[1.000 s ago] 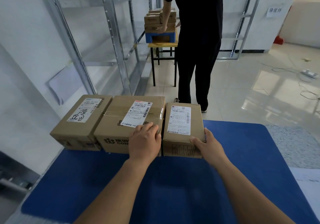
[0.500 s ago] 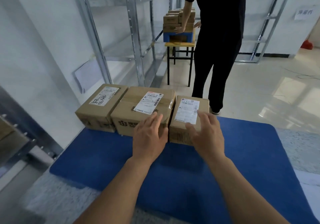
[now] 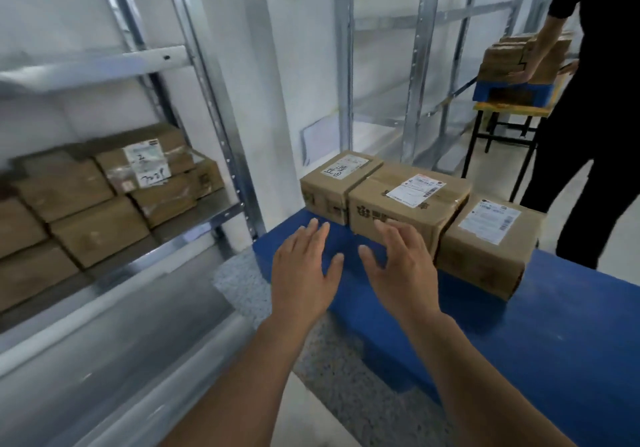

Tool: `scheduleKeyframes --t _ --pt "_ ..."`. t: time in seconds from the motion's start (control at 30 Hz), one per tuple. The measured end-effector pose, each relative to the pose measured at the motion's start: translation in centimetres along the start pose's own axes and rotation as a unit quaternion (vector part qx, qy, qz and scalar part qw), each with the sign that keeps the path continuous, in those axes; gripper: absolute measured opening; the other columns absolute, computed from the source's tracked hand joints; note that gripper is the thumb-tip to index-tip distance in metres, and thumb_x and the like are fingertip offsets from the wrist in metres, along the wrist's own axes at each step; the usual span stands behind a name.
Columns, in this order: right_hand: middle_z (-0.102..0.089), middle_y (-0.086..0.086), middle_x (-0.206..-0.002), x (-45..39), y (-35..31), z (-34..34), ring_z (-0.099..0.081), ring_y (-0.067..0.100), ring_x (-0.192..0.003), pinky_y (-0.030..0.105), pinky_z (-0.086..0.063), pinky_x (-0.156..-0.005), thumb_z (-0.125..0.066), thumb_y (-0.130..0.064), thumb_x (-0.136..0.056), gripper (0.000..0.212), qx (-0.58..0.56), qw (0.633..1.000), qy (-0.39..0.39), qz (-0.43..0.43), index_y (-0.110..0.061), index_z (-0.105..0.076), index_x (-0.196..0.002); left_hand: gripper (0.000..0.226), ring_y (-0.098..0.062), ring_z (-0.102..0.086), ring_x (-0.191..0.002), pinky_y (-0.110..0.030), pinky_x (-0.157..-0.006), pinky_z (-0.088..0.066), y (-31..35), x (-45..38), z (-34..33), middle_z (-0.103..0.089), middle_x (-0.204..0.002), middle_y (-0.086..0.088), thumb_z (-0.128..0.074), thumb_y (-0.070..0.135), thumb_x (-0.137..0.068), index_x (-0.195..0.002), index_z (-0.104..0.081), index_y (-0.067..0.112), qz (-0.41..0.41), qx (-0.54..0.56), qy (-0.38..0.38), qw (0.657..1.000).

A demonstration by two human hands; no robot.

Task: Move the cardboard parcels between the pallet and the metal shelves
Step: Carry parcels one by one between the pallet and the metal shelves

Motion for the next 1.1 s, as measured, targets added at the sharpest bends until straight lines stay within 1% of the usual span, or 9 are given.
scheduleKeyframes --t 0.1,0.2,0.3,0.4,0.57,0.7,0.8,0.93,1.1 --pt "-0.054 0.008 -0.129 0.8 -3.4 -1.9 -0.048 0.025 -0.122 0.039 -0.044 -0.095 -0.060 -0.033 -0.089 0.046 -0.026 0.999 -0.033 0.033 -0.011 -0.055 -0.129 0.058 -0.016 -0.018 -0.142 -0.030 -0.113 -0.013 -2.7 1.9 2.6 -0.021 -0.156 0.003 -0.038 0.046 -0.096 -0.148 -0.024 0.023 0.040 -0.024 0.020 0.999" --pt "-0.054 0.011 -0.130 1.7 -7.3 -3.5 -0.048 0.026 -0.123 0.041 -0.043 -0.097 -0.061 -0.031 -0.090 0.045 -0.041 0.994 -0.064 0.075 -0.007 -0.056 -0.128 0.057 -0.015 -0.021 -0.141 -0.031 -0.112 -0.014 -5.1 3.9 5.7 -0.024 -0.155 0.003 -0.039 0.045 -0.096 -0.147 -0.027 0.023 0.077 -0.037 0.051 0.995" --pt "-0.057 0.016 -0.127 2.6 -11.5 -4.7 -0.052 0.032 -0.119 0.043 -0.045 -0.093 -0.065 -0.027 -0.088 0.042 -0.066 0.989 -0.077 0.108 -0.003 -0.059 -0.123 0.056 -0.013 -0.019 -0.142 -0.033 -0.115 -0.016 -7.8 5.9 8.7 -0.022 -0.155 0.005 -0.037 0.046 -0.096 -0.147 -0.025 0.025 0.112 -0.054 0.080 0.989" --pt "-0.060 0.017 -0.122 3.5 -15.6 -5.9 -0.056 0.034 -0.112 0.043 -0.046 -0.092 -0.065 -0.024 -0.086 0.039 -0.091 0.983 -0.080 0.137 -0.003 -0.062 -0.119 0.056 -0.013 -0.022 -0.141 -0.031 -0.114 -0.018 -10.6 7.9 11.7 -0.025 -0.154 0.004 -0.039 0.045 -0.096 -0.147 -0.027 0.024 0.133 -0.071 0.104 0.983" --pt "-0.054 0.006 -0.131 5.8 -22.8 -8.6 -0.048 0.023 -0.122 0.038 -0.041 -0.099 -0.059 -0.034 -0.089 0.044 -0.108 0.973 -0.110 0.173 -0.013 -0.055 -0.129 0.056 -0.017 -0.029 -0.138 -0.033 -0.111 -0.020 -15.7 12.0 17.0 -0.032 -0.151 0.001 -0.046 0.043 -0.094 -0.144 -0.034 0.021 0.166 -0.089 0.142 0.972" --pt "-0.050 0.001 -0.135 9.2 -30.5 -11.6 -0.045 0.016 -0.122 0.026 -0.032 -0.102 -0.052 -0.042 -0.092 0.047 -0.114 0.961 -0.142 0.207 -0.019 -0.049 -0.133 0.056 -0.016 -0.028 -0.139 -0.030 -0.111 -0.018 -21.4 16.6 21.8 -0.031 -0.152 0.002 -0.043 0.044 -0.095 -0.145 -0.032 0.023 0.197 -0.103 0.160 0.962" --pt "-0.047 0.001 -0.139 12.8 -37.4 -14.0 -0.041 0.016 -0.127 0.030 -0.031 -0.107 -0.047 -0.044 -0.094 0.048 -0.106 0.951 -0.168 0.236 -0.020 -0.047 -0.135 0.056 -0.017 -0.029 -0.138 -0.033 -0.110 -0.022 -26.1 20.7 26.5 -0.031 -0.152 0.003 -0.043 0.045 -0.095 -0.145 -0.032 0.023 0.229 -0.109 0.184 0.950" --pt "-0.051 0.004 -0.135 17.5 -46.1 -16.0 -0.045 0.020 -0.124 0.034 -0.037 -0.100 -0.053 -0.040 -0.092 0.047 -0.135 0.939 -0.173 0.265 -0.016 -0.052 -0.133 0.056 -0.018 -0.030 -0.137 -0.033 -0.107 -0.024 -32.0 26.5 32.3 -0.033 -0.151 0.003 -0.047 0.043 -0.094 -0.145 -0.033 0.022 0.262 -0.118 0.212 0.934" --pt "-0.047 0.001 -0.137 23.2 -55.5 -19.1 -0.044 0.018 -0.125 0.032 -0.039 -0.098 -0.053 -0.041 -0.092 0.049 -0.159 0.921 -0.194 0.297 -0.018 -0.050 -0.135 0.056 -0.017 -0.031 -0.136 -0.033 -0.106 -0.026 -38.8 33.3 38.2 -0.033 -0.151 0.004 -0.050 0.041 -0.093 -0.144 -0.036 0.023 0.294 -0.136 0.232 0.917"
Point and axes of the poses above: each hand's wrist, its own x-axis away from the middle knuckle, its own z-axis out of the back of the hand, y = z × x, the point moved 10 cm from there along -x, towards the middle knuckle
